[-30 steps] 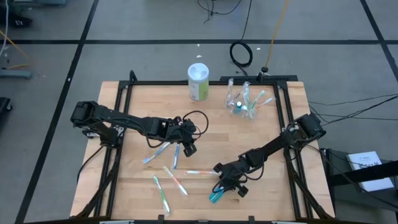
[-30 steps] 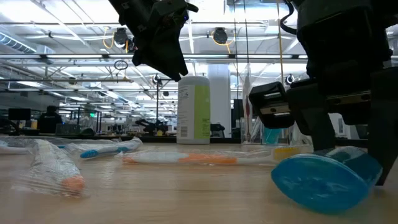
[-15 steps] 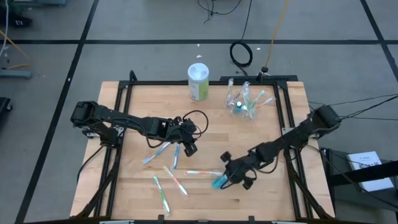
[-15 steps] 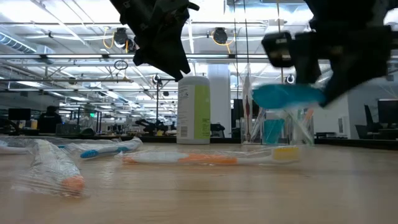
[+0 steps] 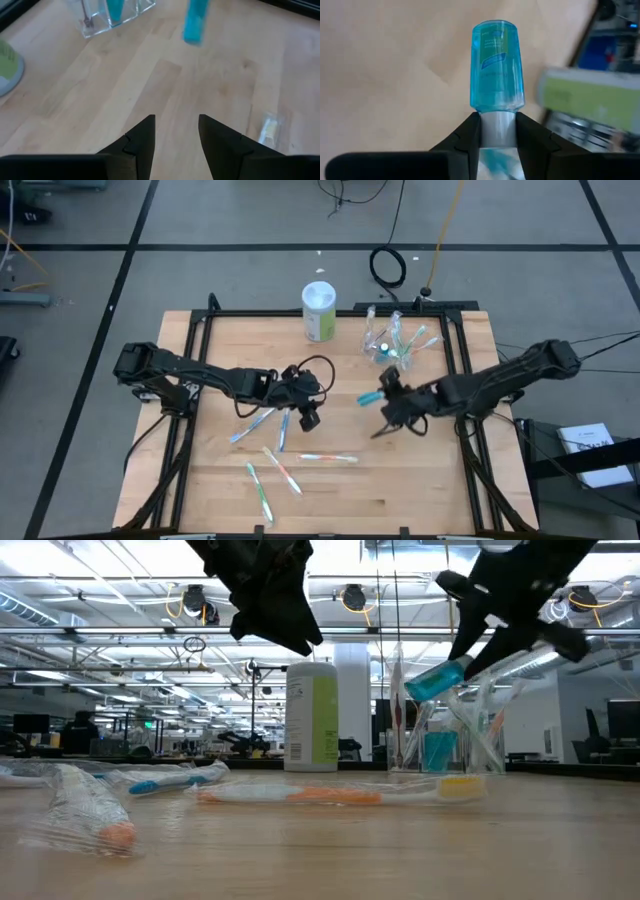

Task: Pick & Place toothbrushing station
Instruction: Put the blue mouthwash into the transparent organizer, then put the blue toothbrush into the transparent organizer

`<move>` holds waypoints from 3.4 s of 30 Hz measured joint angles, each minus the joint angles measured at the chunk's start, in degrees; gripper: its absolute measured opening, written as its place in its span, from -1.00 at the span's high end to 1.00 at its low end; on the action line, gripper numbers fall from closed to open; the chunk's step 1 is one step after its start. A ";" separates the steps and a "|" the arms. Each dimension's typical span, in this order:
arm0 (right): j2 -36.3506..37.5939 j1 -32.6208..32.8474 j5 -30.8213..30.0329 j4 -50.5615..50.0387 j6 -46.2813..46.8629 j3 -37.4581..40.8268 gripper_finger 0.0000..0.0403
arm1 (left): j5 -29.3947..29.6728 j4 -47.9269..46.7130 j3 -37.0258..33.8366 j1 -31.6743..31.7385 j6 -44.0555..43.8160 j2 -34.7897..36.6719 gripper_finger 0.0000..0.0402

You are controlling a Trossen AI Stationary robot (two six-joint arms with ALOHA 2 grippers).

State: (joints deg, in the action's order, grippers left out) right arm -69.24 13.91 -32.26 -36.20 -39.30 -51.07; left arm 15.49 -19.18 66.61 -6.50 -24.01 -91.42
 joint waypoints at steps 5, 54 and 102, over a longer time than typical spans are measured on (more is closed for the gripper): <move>1.28 -7.72 -7.82 -2.94 -14.68 0.00 0.54 | 0.04 -0.22 0.00 1.55 -0.04 0.00 0.22; -7.47 -25.02 -17.03 9.14 -66.44 -0.02 0.55 | 1.03 -1.70 0.00 4.72 2.89 0.00 0.22; -1.89 -14.07 -14.00 -1.50 -5.10 -0.06 0.28 | 1.11 -1.55 0.00 4.72 1.53 0.00 0.22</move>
State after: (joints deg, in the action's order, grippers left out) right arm -71.13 -0.17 -46.26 -37.70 -44.40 -51.13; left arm 16.60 -20.73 66.61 -1.78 -22.48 -91.42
